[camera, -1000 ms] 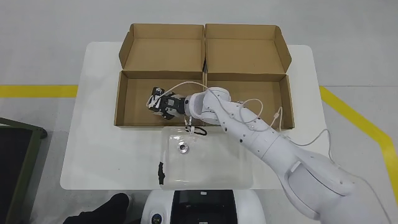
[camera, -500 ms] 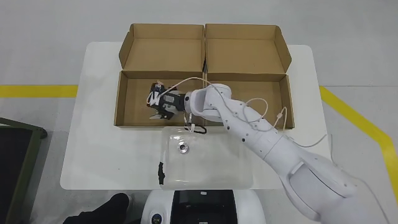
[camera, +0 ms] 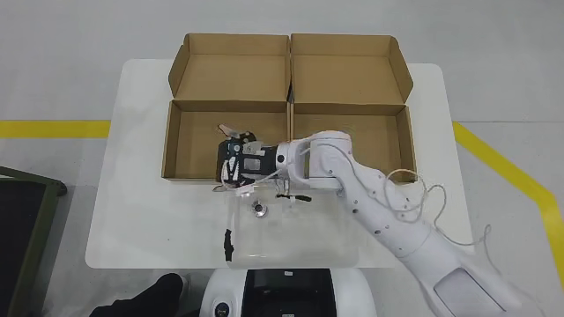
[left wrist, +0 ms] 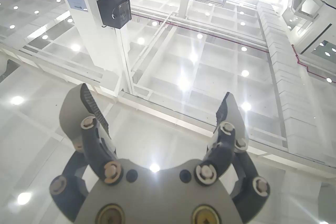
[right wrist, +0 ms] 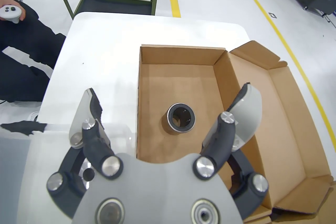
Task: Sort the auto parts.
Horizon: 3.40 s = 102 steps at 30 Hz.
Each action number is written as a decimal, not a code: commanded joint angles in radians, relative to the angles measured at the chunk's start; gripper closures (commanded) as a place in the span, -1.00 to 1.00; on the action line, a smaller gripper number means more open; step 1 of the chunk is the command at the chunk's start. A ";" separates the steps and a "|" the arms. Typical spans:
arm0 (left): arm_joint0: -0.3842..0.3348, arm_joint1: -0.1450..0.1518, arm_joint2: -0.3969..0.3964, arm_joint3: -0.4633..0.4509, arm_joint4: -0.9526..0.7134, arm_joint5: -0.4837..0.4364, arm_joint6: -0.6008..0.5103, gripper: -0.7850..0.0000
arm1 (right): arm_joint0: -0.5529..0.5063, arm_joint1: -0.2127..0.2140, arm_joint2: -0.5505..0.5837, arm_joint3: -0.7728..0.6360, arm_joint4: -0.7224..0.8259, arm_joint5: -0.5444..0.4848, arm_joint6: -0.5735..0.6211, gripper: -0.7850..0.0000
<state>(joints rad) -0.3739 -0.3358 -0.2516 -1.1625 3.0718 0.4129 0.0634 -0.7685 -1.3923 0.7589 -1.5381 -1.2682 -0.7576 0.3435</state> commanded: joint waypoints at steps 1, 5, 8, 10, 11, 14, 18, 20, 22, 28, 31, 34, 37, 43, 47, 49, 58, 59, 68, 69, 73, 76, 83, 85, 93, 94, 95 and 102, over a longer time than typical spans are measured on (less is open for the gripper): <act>0.000 0.000 0.000 0.000 0.000 0.000 0.000 -1.00 | -0.060 0.020 0.039 -0.070 -0.007 -0.029 0.023 -1.00; 0.000 0.000 0.000 0.000 0.000 0.000 0.000 -1.00 | -0.143 0.049 0.088 -0.144 -0.026 -0.105 0.059 -1.00; 0.000 0.000 0.000 0.000 0.000 0.000 0.000 -1.00 | -0.199 0.068 0.120 -0.183 -0.038 -0.150 0.067 -1.00; 0.000 0.000 0.000 0.000 0.000 0.000 0.000 -1.00 | -0.232 0.079 0.139 -0.202 -0.048 -0.172 0.071 -1.00; 0.000 0.000 0.000 0.000 0.000 0.000 0.000 -1.00 | -0.247 0.084 0.147 -0.210 -0.053 -0.182 0.072 -1.00; 0.000 0.000 0.000 0.000 0.000 0.000 0.000 -1.00 | -0.283 0.097 0.166 -0.234 -0.079 -0.203 0.072 -1.00; 0.000 0.000 0.000 0.000 0.000 0.000 0.000 -1.00 | -0.323 0.110 0.168 -0.254 -0.140 -0.230 0.053 -1.00; 0.000 0.000 0.000 0.000 0.000 0.000 0.000 -1.00 | -0.334 0.114 0.169 -0.252 -0.163 -0.234 0.034 -1.00; 0.000 0.000 0.000 0.000 0.000 0.000 0.000 -1.00 | -0.341 0.118 0.168 -0.245 -0.185 -0.236 0.013 -1.00; 0.000 0.000 0.000 0.000 0.000 0.000 0.000 -1.00 | -0.348 0.123 0.145 -0.195 -0.235 -0.239 -0.048 -0.93; 0.000 0.000 0.000 0.000 0.000 0.000 0.000 -1.00 | -0.342 0.124 0.130 -0.166 -0.262 -0.228 -0.080 -0.72; 0.000 0.000 0.000 0.000 0.000 0.000 0.000 -1.00 | -0.332 0.123 0.114 -0.133 -0.286 -0.216 -0.111 -0.36; 0.000 0.000 0.000 0.000 0.000 0.000 0.000 -1.00 | -0.320 0.122 0.101 -0.102 -0.308 -0.201 -0.133 -0.38; 0.000 0.000 0.000 0.000 0.000 0.000 0.000 -1.00 | -0.288 0.117 0.079 -0.018 -0.336 -0.163 -0.177 -0.33; 0.000 0.000 0.000 0.000 0.000 0.000 0.000 -1.00 | -0.270 0.113 0.062 0.025 -0.345 -0.147 -0.209 -0.08; 0.000 0.000 0.000 0.000 0.000 0.000 0.000 -1.00 | -0.263 0.111 0.053 0.040 -0.348 -0.141 -0.219 0.01; 0.000 0.000 0.000 0.000 0.000 0.000 0.000 -1.00 | -0.257 0.113 0.049 0.045 -0.340 -0.136 -0.242 1.00; 0.000 0.000 0.000 0.000 0.000 0.000 0.000 -1.00 | -0.260 0.114 0.052 0.036 -0.338 -0.142 -0.242 1.00; 0.000 0.000 0.000 0.000 0.000 0.000 0.000 -1.00 | -0.298 0.135 0.106 -0.102 -0.268 -0.201 -0.190 1.00; 0.000 0.000 0.000 0.000 0.000 0.000 0.000 -1.00 | -0.303 0.137 0.112 -0.119 -0.258 -0.205 -0.182 1.00; 0.000 0.000 0.000 0.000 0.000 0.000 0.000 -1.00 | -0.316 0.143 0.130 -0.173 -0.210 -0.214 -0.161 1.00; 0.000 0.000 0.000 0.000 0.000 0.000 0.000 -1.00 | -0.319 0.144 0.137 -0.201 -0.169 -0.206 -0.157 1.00; 0.000 0.000 0.000 0.000 0.000 0.000 0.000 -1.00 | -0.313 0.145 0.160 -0.261 -0.091 -0.167 -0.160 1.00; 0.000 0.000 0.000 0.000 0.000 0.000 0.000 -1.00 | -0.313 0.147 0.172 -0.279 -0.078 -0.153 -0.164 1.00; 0.000 0.000 0.000 0.000 0.000 0.000 0.000 -1.00 | -0.317 0.152 0.222 -0.332 0.003 -0.119 -0.222 1.00; 0.000 0.000 0.000 0.000 0.000 0.000 0.000 -1.00 | -0.315 0.152 0.228 -0.336 0.021 -0.122 -0.234 1.00; 0.000 0.000 0.000 0.000 0.000 0.000 0.000 -1.00 | -0.315 0.152 0.231 -0.338 0.033 -0.124 -0.244 1.00; 0.000 0.000 0.000 0.000 0.000 0.000 0.000 -1.00 | -0.294 0.154 0.257 -0.381 0.087 -0.122 -0.280 1.00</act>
<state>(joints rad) -0.3739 -0.3358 -0.2516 -1.1625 3.0718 0.4129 0.0634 -1.0657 -1.2380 1.0131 -1.9170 -1.1867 -0.8831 0.0695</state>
